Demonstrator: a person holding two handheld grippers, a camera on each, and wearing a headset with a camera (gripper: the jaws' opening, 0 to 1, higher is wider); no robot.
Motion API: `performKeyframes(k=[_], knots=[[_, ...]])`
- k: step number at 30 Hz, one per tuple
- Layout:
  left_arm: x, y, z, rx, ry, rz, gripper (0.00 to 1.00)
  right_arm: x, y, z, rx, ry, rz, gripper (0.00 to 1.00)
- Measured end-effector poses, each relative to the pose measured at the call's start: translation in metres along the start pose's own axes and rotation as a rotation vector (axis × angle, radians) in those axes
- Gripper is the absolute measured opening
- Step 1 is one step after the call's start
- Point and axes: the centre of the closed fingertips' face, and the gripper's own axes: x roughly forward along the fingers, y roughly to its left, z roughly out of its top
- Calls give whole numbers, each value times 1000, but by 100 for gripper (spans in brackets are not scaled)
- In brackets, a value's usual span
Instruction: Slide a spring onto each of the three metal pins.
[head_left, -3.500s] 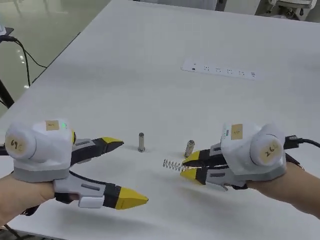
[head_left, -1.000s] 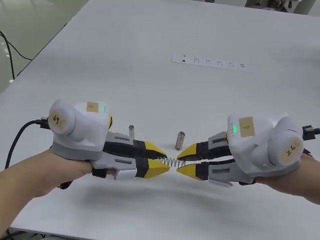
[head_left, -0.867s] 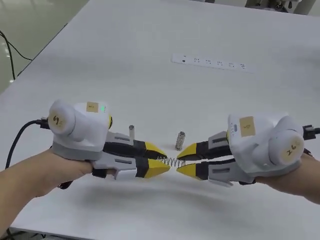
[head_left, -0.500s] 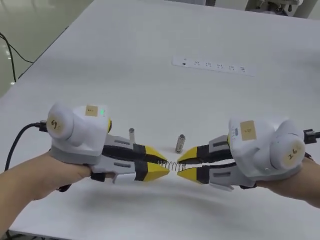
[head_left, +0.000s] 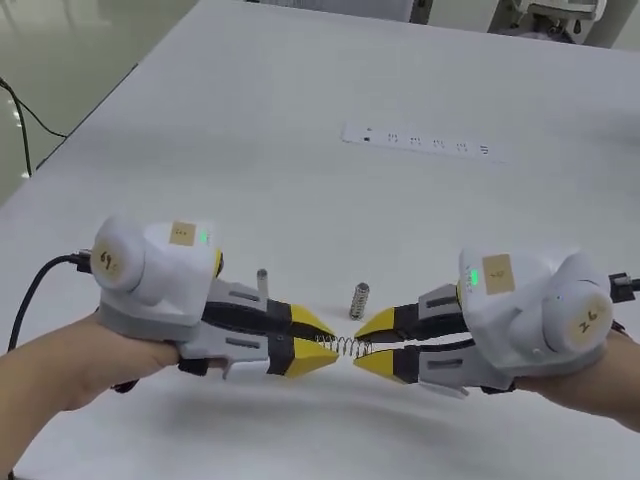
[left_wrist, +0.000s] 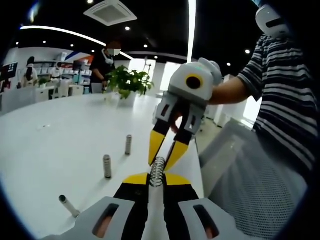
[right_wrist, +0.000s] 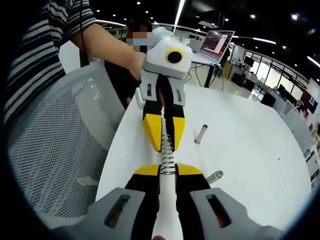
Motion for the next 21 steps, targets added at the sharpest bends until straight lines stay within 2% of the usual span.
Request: performKeyframes(k=[12,21], knots=[[-1,-6,0,-8,3,-21,2,0,3,0,29,-7,6,9],[-1,-11,-6,-9,25,-43,2,-2,9,-9,56,4,9,9]])
